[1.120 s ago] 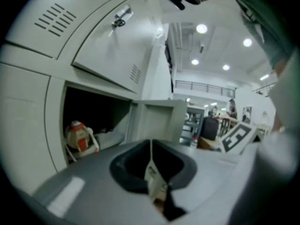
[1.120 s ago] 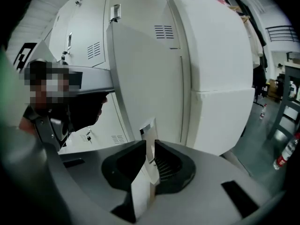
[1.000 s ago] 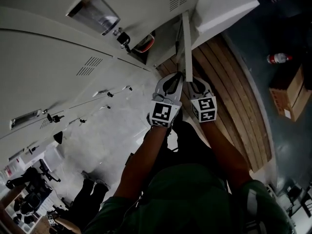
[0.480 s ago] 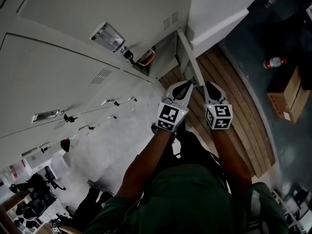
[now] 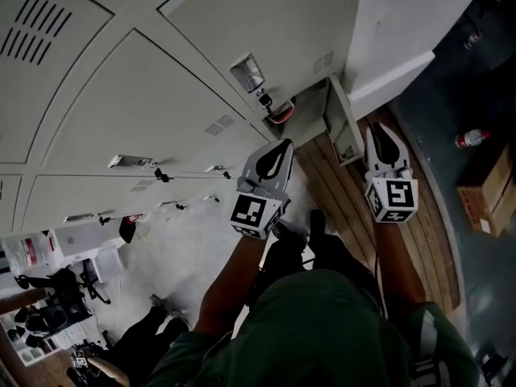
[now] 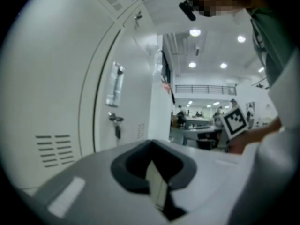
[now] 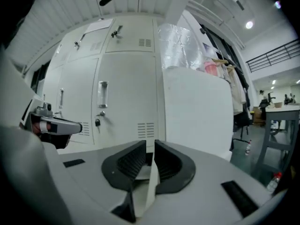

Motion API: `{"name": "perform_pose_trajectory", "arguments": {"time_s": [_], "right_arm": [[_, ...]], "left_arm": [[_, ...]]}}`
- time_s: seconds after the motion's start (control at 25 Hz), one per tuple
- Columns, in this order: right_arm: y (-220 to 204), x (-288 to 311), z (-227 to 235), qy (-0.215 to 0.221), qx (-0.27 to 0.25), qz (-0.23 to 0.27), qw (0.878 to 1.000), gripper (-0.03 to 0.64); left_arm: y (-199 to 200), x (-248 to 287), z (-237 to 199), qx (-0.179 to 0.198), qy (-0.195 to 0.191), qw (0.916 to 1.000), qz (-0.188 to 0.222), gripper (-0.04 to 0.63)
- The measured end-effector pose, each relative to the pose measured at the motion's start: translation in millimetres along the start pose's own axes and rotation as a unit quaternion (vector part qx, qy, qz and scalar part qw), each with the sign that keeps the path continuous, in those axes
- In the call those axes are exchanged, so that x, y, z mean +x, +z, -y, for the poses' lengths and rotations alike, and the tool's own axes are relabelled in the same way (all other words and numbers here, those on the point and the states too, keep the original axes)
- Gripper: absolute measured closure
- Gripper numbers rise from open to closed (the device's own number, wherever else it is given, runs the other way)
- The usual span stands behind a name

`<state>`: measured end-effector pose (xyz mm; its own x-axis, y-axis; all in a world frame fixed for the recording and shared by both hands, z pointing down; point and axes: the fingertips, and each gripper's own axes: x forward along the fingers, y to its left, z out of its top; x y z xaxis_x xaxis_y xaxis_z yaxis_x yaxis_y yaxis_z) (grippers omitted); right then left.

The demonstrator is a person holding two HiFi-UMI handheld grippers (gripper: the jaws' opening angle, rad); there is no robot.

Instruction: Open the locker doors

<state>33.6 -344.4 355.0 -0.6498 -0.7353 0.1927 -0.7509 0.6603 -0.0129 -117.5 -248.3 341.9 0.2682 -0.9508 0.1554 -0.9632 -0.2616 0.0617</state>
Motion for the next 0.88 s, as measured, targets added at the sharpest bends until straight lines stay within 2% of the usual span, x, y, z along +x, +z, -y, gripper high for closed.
{"name": "perform_pose_trajectory", "arguments": {"time_s": [0.2,0.44,0.64,0.88], "right_arm": [[53,22,-68,0.122,0.012,0.025,0.992,0.565],[102,43,-138,0.221,-0.009,0.046,0.974,0.563],[137,64,-175,0.271,-0.034,0.056,0.96,0.555],[150,91,-201,0.299,-0.047,0.046,0.952,0.531]], "left_arm": [[44,-41,-28,0.002,0.046,0.9985,0.028,0.591],[80,-74,-53,0.018,0.091,0.9936,0.064,0.591],[108,-88,-69,0.029,0.116,0.9888,0.09,0.591],[125,-90,-80,0.039,0.129,0.9851,0.107,0.591]]}}
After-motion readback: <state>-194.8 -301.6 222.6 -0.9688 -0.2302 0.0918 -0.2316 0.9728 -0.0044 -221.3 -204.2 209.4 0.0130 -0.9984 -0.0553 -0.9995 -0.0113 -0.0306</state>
